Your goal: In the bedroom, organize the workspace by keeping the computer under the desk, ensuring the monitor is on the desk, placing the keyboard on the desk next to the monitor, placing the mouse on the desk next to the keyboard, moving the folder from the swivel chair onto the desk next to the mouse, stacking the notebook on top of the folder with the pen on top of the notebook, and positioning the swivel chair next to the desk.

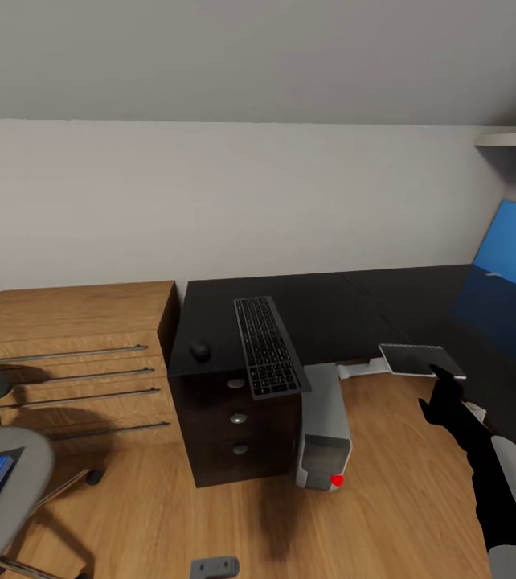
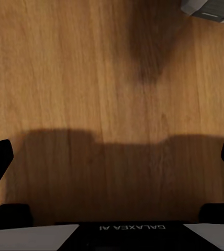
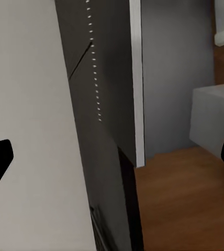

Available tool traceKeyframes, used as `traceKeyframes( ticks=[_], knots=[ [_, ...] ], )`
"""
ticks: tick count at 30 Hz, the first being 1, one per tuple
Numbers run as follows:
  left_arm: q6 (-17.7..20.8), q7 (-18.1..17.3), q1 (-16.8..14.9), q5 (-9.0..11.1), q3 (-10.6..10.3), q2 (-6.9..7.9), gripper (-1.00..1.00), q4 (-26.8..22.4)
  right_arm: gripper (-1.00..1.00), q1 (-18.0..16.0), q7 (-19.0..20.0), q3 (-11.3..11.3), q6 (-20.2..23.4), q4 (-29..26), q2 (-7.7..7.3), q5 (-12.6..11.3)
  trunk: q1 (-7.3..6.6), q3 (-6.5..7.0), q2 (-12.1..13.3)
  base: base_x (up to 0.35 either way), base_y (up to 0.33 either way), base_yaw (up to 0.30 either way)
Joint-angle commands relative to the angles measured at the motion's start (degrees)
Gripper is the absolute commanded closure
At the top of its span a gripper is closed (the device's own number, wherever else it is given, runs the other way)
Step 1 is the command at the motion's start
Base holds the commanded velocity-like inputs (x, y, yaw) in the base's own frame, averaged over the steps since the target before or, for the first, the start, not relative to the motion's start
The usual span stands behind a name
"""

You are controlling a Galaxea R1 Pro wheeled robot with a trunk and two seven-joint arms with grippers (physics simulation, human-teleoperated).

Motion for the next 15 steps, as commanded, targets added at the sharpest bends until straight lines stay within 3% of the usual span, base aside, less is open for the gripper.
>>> traceKeyframes(
  ticks=[1, 15],
  knots=[
    [0.08, 0.47, -0.01, 0.56, -0.05, -0.01, -1.0, 0.04, -1.0, -0.04, -0.44, -0.14, 0.18, -0.05, 0.02, -0.45, 0.0, -0.04, -0.02, 0.03, 0.0, 0.0],
    [-2.37, 0.42, -0.01, 0.6, -0.23, -0.03, -1.0, 0.25, -1.0, -0.04, -0.46, -0.13, -3.33, 3.09, -0.21, -0.43, 0.0, -0.04, -0.02, 0.078, 0.0, 0.0]
  ],
)
